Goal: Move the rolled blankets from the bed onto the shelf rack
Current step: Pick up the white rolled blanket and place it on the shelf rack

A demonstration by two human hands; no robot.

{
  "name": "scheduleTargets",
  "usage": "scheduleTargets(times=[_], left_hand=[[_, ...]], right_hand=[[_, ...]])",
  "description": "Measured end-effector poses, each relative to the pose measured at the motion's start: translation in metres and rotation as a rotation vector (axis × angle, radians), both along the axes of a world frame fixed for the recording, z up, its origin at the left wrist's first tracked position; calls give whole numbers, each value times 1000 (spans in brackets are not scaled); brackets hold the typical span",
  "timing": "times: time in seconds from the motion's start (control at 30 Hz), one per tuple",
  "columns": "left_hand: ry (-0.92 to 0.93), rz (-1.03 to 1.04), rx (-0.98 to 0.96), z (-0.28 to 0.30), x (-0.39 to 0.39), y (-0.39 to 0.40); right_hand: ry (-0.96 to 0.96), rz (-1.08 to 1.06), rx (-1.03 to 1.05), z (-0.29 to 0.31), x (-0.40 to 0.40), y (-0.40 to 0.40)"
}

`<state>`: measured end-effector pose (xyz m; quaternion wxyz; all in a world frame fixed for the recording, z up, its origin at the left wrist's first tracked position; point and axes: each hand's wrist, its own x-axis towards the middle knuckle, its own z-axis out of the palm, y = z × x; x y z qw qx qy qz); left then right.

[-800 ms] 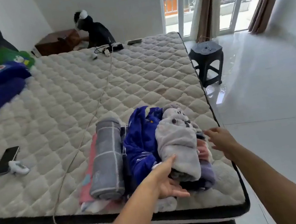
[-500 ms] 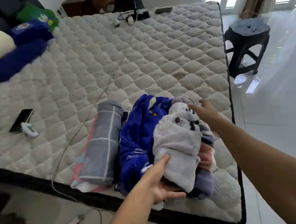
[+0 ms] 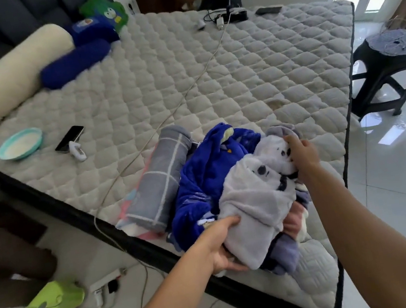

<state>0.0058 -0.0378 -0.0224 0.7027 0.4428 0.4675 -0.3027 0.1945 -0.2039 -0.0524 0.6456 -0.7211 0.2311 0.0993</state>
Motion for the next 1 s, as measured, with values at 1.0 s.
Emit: scheduleTargets(times=[1.0], left_hand=[[-411, 1214, 346, 47, -551, 214]], right_hand=[[-1212, 1234, 111, 224, -573, 392]])
